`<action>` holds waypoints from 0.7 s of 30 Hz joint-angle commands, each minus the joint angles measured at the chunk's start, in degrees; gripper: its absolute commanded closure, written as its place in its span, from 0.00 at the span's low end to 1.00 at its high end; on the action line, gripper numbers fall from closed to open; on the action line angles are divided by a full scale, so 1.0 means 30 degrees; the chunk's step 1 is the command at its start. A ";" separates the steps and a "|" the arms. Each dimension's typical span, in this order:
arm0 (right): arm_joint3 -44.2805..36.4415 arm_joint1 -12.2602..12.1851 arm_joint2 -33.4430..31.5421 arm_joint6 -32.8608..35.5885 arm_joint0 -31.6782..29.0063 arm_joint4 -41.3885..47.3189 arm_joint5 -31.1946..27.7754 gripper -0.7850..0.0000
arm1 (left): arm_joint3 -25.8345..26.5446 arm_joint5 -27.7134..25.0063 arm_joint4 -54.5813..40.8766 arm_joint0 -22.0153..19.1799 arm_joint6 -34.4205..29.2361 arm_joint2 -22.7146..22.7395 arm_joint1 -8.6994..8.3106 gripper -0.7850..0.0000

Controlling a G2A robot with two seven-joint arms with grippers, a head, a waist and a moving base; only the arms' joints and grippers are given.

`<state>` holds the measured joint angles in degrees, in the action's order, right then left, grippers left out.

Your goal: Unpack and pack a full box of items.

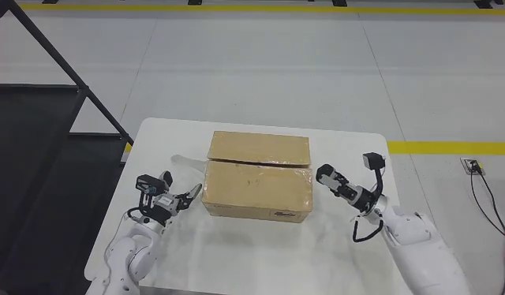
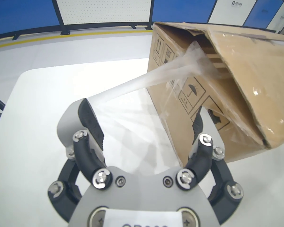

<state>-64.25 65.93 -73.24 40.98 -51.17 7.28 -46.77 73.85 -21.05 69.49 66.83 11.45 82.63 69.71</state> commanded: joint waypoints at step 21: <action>-0.1791 -0.0590 0.1887 0.4944 0.0306 0.6212 -0.0574 0.00 | 0.0946 -0.1308 -0.4171 0.0496 0.2282 0.0938 0.0099 0.00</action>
<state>-67.76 64.69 -67.67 56.07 -49.39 26.05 -48.22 76.38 -23.58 57.85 68.20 18.57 85.07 70.10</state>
